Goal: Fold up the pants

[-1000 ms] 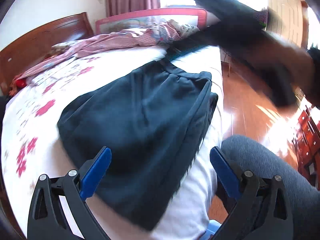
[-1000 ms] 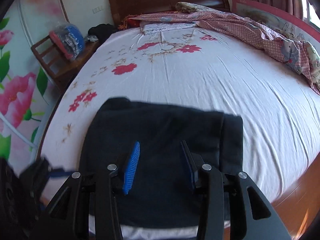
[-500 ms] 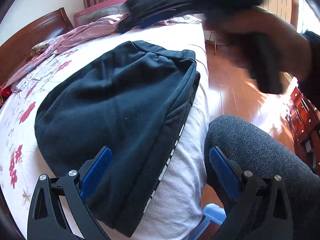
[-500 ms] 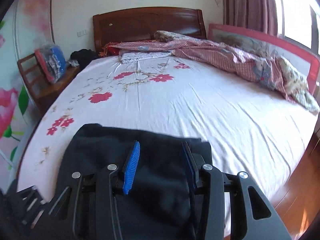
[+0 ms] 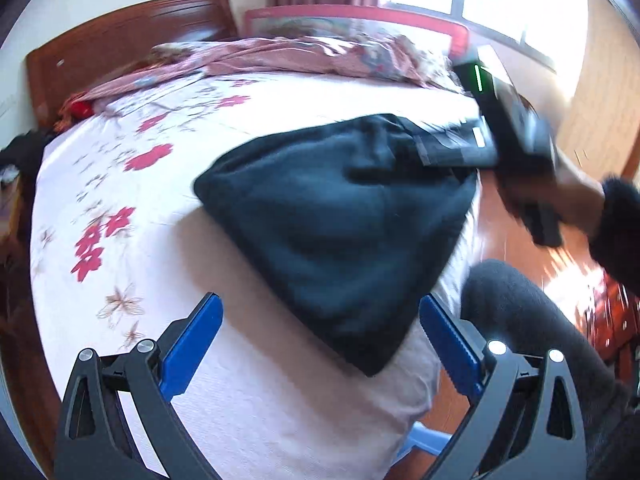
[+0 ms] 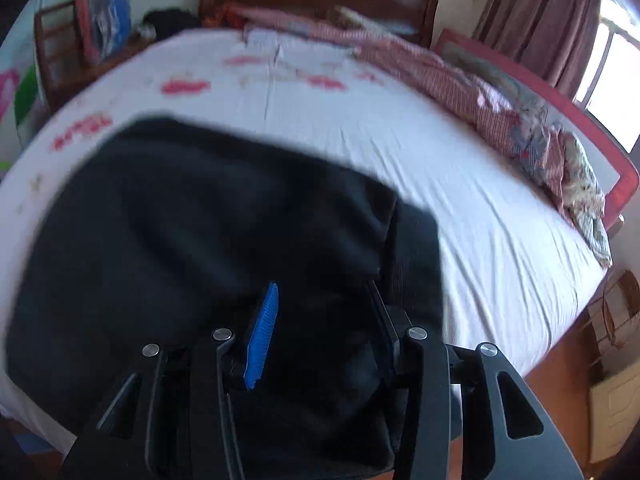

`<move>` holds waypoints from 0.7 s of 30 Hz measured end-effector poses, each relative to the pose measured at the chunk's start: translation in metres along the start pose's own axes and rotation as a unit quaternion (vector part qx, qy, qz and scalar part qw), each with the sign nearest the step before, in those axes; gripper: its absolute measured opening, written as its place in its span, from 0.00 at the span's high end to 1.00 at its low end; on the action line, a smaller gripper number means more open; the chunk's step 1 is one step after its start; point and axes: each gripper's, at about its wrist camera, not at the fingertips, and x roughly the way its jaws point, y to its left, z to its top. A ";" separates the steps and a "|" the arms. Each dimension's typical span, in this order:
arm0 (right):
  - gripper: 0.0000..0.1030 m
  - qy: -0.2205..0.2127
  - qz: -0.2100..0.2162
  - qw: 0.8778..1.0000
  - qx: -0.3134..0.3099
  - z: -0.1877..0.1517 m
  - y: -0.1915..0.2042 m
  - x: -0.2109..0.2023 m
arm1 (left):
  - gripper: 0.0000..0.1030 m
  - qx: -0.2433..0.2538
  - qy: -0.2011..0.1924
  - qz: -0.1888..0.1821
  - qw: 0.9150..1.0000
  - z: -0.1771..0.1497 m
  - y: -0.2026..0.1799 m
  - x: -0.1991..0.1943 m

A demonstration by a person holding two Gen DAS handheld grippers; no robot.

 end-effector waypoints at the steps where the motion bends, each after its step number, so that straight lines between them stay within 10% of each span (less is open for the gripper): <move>1: 0.59 -0.007 0.009 1.000 0.019 -0.004 -0.007 -0.005 | 0.04 -0.014 0.000 0.008 1.000 0.003 0.007 0.003; 3: 0.59 -0.019 0.050 0.995 0.087 0.003 -0.027 -0.026 | 0.04 -0.046 0.010 0.016 0.999 0.008 0.025 0.010; 6: 0.23 -0.027 0.137 0.960 0.242 0.005 -0.085 -0.035 | 0.02 -0.129 0.017 -0.009 0.991 0.017 0.056 0.018; 9: 0.22 -0.006 0.221 0.907 0.358 -0.004 -0.143 -0.009 | 0.02 -0.253 0.034 -0.094 0.962 0.023 0.091 0.044; 17: 0.22 0.031 0.313 0.864 0.394 -0.028 -0.167 0.039 | 0.02 -0.384 0.043 -0.212 0.898 0.020 0.110 0.098; 21: 0.22 0.054 0.383 0.823 0.415 -0.048 -0.162 0.060 | 0.02 -0.455 0.050 -0.257 0.851 -0.005 0.120 0.113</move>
